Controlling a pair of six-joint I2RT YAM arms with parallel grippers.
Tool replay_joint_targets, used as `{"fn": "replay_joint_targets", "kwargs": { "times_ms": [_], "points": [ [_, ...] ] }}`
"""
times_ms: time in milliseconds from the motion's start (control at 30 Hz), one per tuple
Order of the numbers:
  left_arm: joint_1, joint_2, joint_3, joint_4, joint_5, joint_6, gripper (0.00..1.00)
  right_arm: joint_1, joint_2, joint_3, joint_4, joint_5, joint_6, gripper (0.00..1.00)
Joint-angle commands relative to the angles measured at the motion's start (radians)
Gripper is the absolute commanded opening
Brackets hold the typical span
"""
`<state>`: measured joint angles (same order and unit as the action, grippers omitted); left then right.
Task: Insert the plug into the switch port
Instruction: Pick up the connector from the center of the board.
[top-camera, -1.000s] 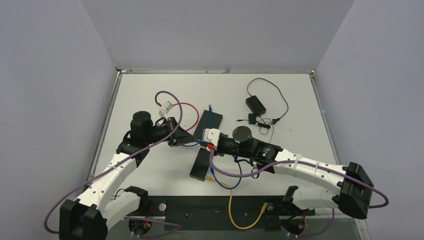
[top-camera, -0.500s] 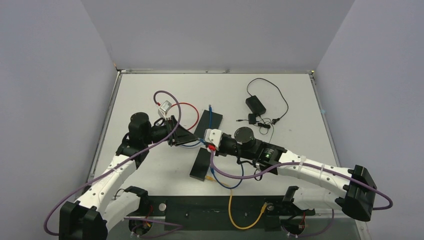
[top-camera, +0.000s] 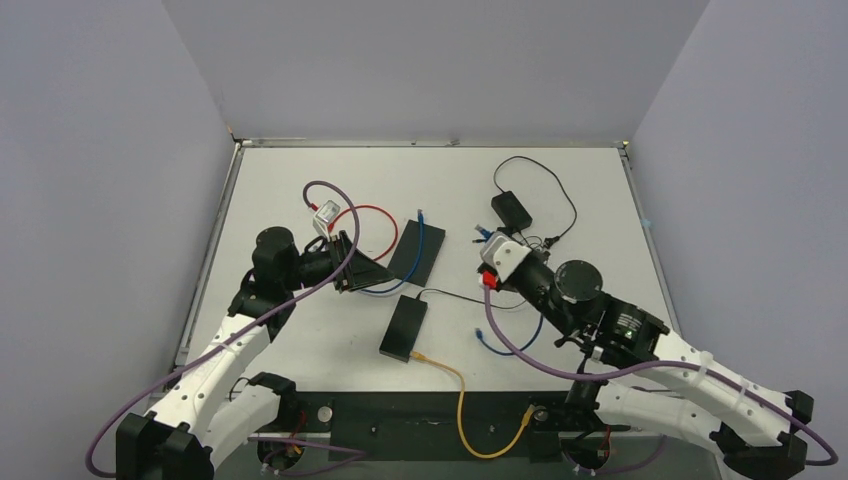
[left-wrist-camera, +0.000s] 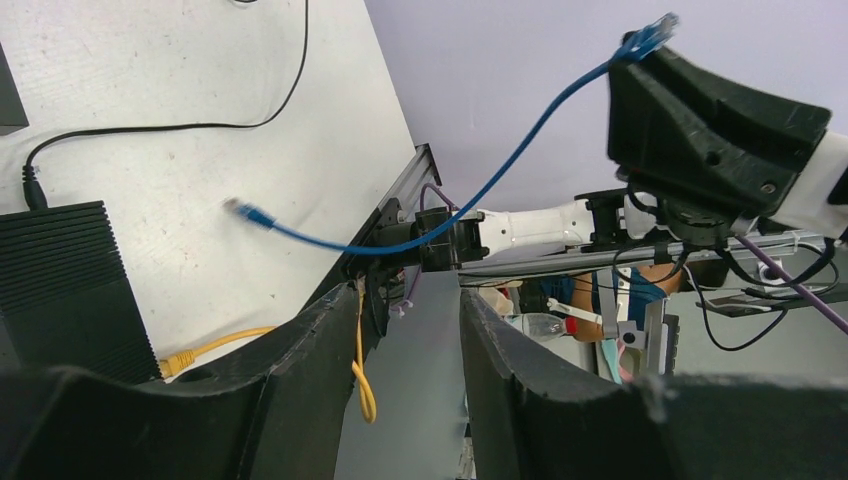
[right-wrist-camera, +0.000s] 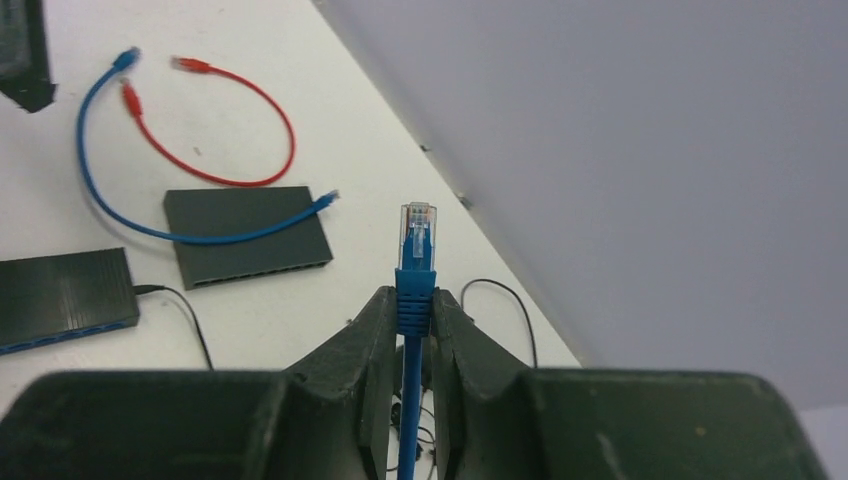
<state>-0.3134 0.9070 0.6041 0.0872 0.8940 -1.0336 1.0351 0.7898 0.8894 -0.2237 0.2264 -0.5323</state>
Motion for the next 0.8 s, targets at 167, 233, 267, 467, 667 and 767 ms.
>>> {"fn": "replay_joint_targets", "kwargs": {
  "times_ms": [167,233,267,467,667,767],
  "points": [
    [0.0,0.009,0.019,0.046,-0.018,0.04,0.4,0.016,-0.029,0.121,-0.475,0.122,0.084,0.0],
    [0.0,0.017,0.015,0.042,-0.027,0.05,0.4,0.018,-0.001,0.089,-0.504,0.067,0.13,0.0],
    [0.0,0.021,0.013,0.029,-0.033,0.055,0.4,0.019,0.007,0.06,-0.507,0.029,0.151,0.0],
    [0.0,0.055,0.007,-0.074,-0.138,0.13,0.4,0.019,0.098,-0.073,-0.404,-0.124,0.214,0.0],
    [0.0,0.059,-0.012,-0.172,-0.251,0.185,0.4,0.019,0.227,-0.149,-0.227,-0.283,0.262,0.0],
    [-0.002,0.064,-0.043,-0.177,-0.296,0.191,0.4,0.019,0.3,-0.167,-0.146,-0.334,0.292,0.0]
  ]
}}
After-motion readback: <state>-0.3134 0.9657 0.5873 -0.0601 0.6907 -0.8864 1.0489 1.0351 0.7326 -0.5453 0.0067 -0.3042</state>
